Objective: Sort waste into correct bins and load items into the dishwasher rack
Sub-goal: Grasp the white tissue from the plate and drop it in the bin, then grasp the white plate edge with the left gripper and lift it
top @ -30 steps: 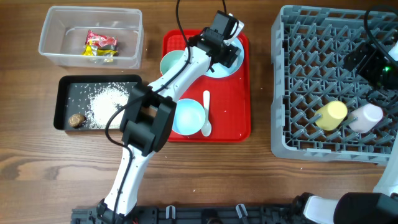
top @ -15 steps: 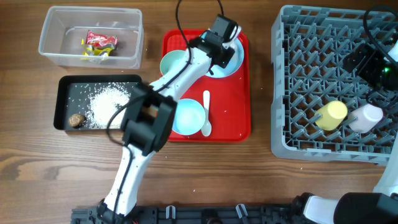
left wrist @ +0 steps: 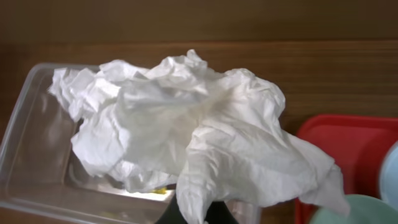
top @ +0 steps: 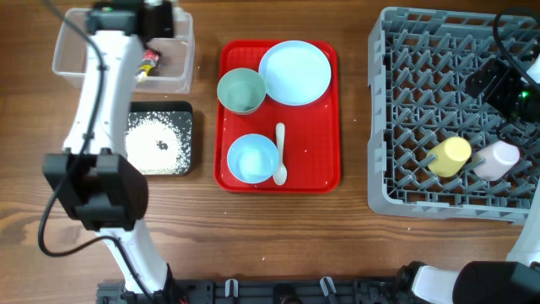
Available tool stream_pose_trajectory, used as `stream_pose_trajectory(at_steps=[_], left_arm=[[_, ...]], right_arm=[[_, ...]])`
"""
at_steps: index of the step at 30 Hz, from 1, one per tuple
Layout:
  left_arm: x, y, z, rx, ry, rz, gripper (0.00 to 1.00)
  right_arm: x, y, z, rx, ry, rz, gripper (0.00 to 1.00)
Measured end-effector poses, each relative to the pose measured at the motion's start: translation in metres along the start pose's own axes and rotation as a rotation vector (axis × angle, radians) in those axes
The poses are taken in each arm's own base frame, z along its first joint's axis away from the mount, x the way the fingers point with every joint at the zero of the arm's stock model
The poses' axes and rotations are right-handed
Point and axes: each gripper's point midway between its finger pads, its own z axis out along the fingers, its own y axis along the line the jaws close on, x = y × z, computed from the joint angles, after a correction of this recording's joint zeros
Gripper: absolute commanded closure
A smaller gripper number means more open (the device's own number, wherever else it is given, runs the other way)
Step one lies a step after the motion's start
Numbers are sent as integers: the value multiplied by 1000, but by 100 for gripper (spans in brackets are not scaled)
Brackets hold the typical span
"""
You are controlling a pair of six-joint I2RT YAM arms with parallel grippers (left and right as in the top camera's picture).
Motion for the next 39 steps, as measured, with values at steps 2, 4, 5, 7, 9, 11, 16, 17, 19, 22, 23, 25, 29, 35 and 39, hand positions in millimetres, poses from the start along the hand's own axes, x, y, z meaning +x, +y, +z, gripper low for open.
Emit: stream_pose_trajectory(at_steps=[2, 4, 5, 7, 9, 11, 16, 17, 19, 22, 23, 25, 29, 35, 39], left_arm=[[24, 35, 29, -3, 91, -65, 19], [51, 44, 63, 20, 178, -100, 0], [59, 42, 72, 33, 204, -101, 0], [64, 34, 77, 53, 219, -102, 0], [62, 20, 72, 80, 215, -87, 0], [69, -10, 55, 161, 258, -58, 1], [74, -130, 5, 365, 261, 118, 26], [80, -146, 2, 388, 274, 142, 31], [96, -162, 8, 405, 324, 153, 44], [119, -164, 34, 390, 406, 139, 57], [124, -164, 38, 388, 421, 140, 55], [134, -161, 37, 381, 464, 143, 54], [163, -155, 35, 360, 577, 142, 53], [154, -169, 41, 403, 524, 122, 51], [128, -248, 32, 541, 326, 234, 45]], right_arm=[[0, 0, 0, 0, 0, 0, 0], [0, 0, 0, 0, 0, 0, 0], [0, 0, 0, 0, 0, 0, 0], [0, 0, 0, 0, 1, 0, 0], [0, 0, 0, 0, 0, 0, 0], [0, 0, 0, 0, 1, 0, 0], [1, 0, 0, 0, 4, 1, 0], [1, 0, 0, 0, 4, 1, 0], [1, 0, 0, 0, 4, 1, 0], [1, 0, 0, -3, 5, 1, 0], [1, 1, 0, -6, 5, 1, 0], [1, 1, 0, -7, 5, 1, 0], [1, 1, 0, -7, 6, 1, 0], [1, 2, 0, -8, 3, 0, 0], [1, 2, 0, -12, 5, 0, 0]])
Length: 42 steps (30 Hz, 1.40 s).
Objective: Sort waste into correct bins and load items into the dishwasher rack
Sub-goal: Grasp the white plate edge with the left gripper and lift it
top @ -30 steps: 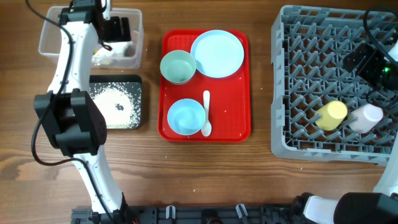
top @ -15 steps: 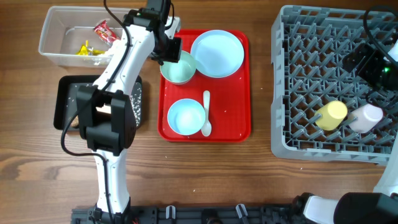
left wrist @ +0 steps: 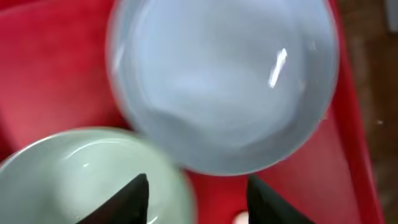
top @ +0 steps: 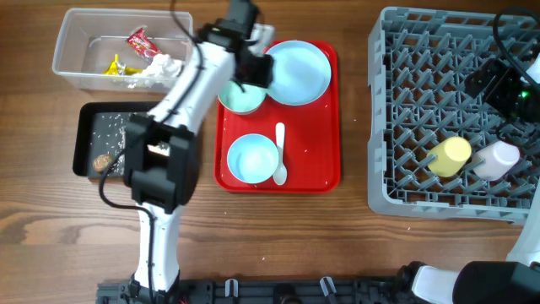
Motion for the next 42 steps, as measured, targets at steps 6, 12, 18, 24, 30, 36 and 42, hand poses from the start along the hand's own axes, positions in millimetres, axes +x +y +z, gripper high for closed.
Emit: stream_pose_trajectory(at_steps=[6, 12, 18, 24, 30, 36, 42], left_arm=[[19, -94, 41, -76, 25, 474, 41], [12, -62, 72, -149, 20, 499, 81], [16, -64, 84, -141, 24, 460, 96], [14, -65, 84, -137, 13, 447, 96], [-34, -88, 22, -112, -151, 310, 96], [-90, -139, -171, 198, -485, 51, 96], [-72, -95, -239, 798, -353, -41, 96]], right_arm=[[0, 1, 0, -3, -1, 0, 0], [0, 1, 0, -3, -1, 0, 0], [0, 1, 0, -3, -1, 0, 0], [0, 1, 0, -3, 1, 0, 0], [0, 2, 0, -10, 2, 0, 0], [1, 21, -1, -123, 8, -44, 0], [7, 77, -7, -360, 7, -208, 0]])
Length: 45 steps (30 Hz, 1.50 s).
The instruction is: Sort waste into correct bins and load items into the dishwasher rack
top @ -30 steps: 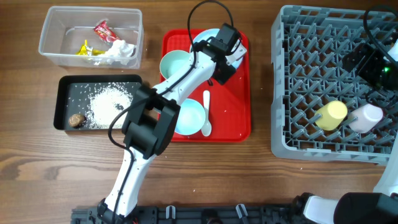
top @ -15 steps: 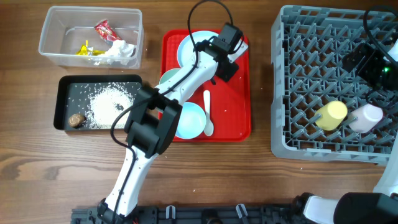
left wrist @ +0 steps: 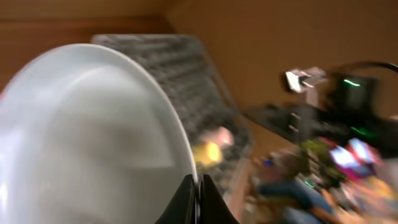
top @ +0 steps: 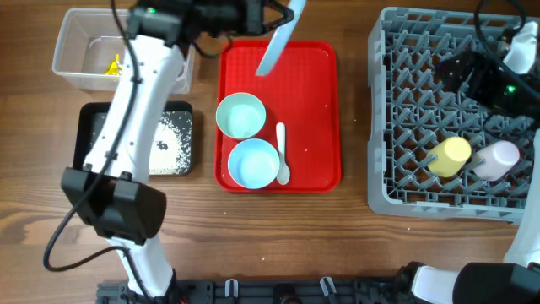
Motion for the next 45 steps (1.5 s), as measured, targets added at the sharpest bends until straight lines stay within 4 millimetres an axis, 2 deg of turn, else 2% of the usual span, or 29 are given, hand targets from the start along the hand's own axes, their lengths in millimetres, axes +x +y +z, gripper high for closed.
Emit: stream_pose_trajectory(at_steps=[4, 6, 9, 12, 16, 19, 22, 25, 29, 32, 33, 37, 40, 44, 45], left_arm=[[3, -24, -24, 204, 30, 52, 96], [14, -47, -12, 293, 75, 100, 96], [24, -67, 6, 348, 107, 160, 96], [31, -78, 13, 381, 133, 166, 96], [29, -75, 9, 380, 126, 171, 96], [37, -72, 11, 378, 144, 157, 96], [53, -64, 20, 343, 180, 147, 96], [62, -54, 33, 278, 200, 186, 96], [73, -39, 47, 155, 233, 204, 96], [83, -30, 59, 56, 266, 223, 96], [88, -29, 66, 22, 284, 240, 96], [103, -21, 79, -87, 334, 286, 96], [115, -12, 84, -166, 380, 338, 96], [118, 0, 86, -257, 402, 398, 96], [117, 2, 86, -273, 404, 411, 96]], right_arm=[[-3, 40, 9, -191, -4, -115, 0], [-4, 46, 11, -248, -3, -127, 0], [-11, 57, 8, -306, -33, -157, 0], [-15, 66, 6, -364, -50, -177, 0], [-14, 76, 4, -443, -46, -176, 0], [-16, 85, 0, -504, -56, -190, 0], [-16, 95, -5, -566, -60, -202, 0], [-7, 113, 2, -597, -25, -228, 0], [12, 137, 28, -654, 70, -246, 0], [23, 137, 56, -643, 150, -199, 0], [29, 136, 72, -631, 192, -169, 0], [36, 135, 98, -614, 243, -130, 1], [37, 132, 107, -567, 257, -92, 9], [39, 121, 117, -460, 274, -33, 23], [41, 120, 119, -439, 280, -27, 24]])
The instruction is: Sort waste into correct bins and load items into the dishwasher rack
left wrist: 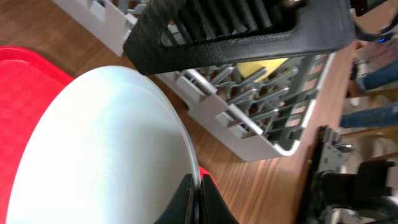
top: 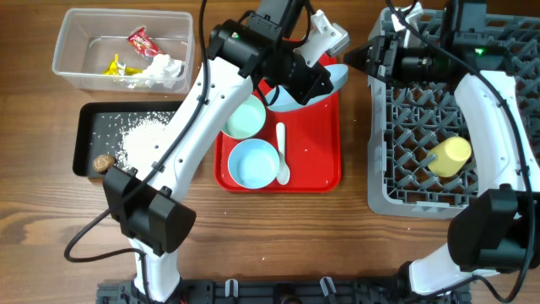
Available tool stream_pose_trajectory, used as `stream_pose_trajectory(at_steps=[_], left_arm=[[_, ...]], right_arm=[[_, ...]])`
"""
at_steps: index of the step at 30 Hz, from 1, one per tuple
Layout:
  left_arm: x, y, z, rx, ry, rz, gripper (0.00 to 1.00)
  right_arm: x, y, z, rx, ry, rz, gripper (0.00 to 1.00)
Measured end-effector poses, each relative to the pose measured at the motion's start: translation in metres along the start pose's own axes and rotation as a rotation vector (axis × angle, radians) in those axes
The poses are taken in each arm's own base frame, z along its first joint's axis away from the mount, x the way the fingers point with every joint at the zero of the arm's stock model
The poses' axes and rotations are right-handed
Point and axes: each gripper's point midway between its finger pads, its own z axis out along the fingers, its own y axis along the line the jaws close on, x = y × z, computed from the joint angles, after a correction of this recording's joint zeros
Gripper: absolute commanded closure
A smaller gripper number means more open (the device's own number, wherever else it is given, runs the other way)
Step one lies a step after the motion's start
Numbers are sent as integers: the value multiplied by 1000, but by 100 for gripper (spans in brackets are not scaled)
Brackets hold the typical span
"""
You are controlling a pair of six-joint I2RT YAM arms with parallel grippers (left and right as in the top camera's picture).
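Note:
My left gripper [top: 312, 84] is shut on the rim of a light blue plate [top: 337, 78], held on edge over the back right of the red tray [top: 325, 173]. In the left wrist view the plate [left wrist: 106, 149] fills the left, its rim pinched between my fingertips [left wrist: 198, 198]. My right gripper [top: 364, 59] reaches out over the left back edge of the grey dishwasher rack [top: 405, 181], just beyond the plate; how its fingers stand does not show. A yellow cup [top: 450, 155] lies in the rack.
On the tray stand a green bowl [top: 245, 118], a blue bowl [top: 251, 160] and a white spoon [top: 280, 154]. A clear bin [top: 76, 67] at the back left holds wrappers and a tissue. In front of it lies a black tray [top: 93, 127] with white grains.
My left gripper has carried the plate from above the tray's back edge to its back right corner beside the rack. My right arm has moved from the rack's right side to its left back edge.
First my left gripper held a crumpled tissue over the clear bin. Then the tissue lay in the bin and the gripper was open over the plate on the tray. After that the plate was held on edge above the tray, and now it is beside the rack near my right gripper.

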Motion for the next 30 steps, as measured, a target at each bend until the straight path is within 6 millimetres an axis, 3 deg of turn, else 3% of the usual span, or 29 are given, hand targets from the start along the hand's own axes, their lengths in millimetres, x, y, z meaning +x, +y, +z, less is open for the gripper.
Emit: stream_pose_trajectory(at_steps=[4, 6, 12, 14, 18, 20, 23, 30], left_arm=[[1, 6, 0, -37, 8, 22, 96], [1, 7, 0, -45, 9, 26, 96], [2, 9, 0, -56, 12, 26, 96], [2, 11, 0, -64, 13, 26, 96], [-2, 14, 0, -86, 0, 37, 96], [-5, 16, 0, -96, -10, 44, 96], [-8, 18, -1, -106, -20, 66, 96], [-7, 26, 6, -126, -8, 140, 96]], right_arm=[[9, -1, 12, 63, 31, 11, 28], [13, 0, 21, 74, 49, 16, 36], [17, -12, 36, 95, 77, 76, 77], [16, -14, 37, 98, 74, 78, 82], [16, -14, 37, 98, 75, 79, 78], [16, -14, 37, 98, 77, 81, 62], [18, -14, 37, 100, 84, 86, 48], [27, 1, 51, 82, 118, 50, 48]])
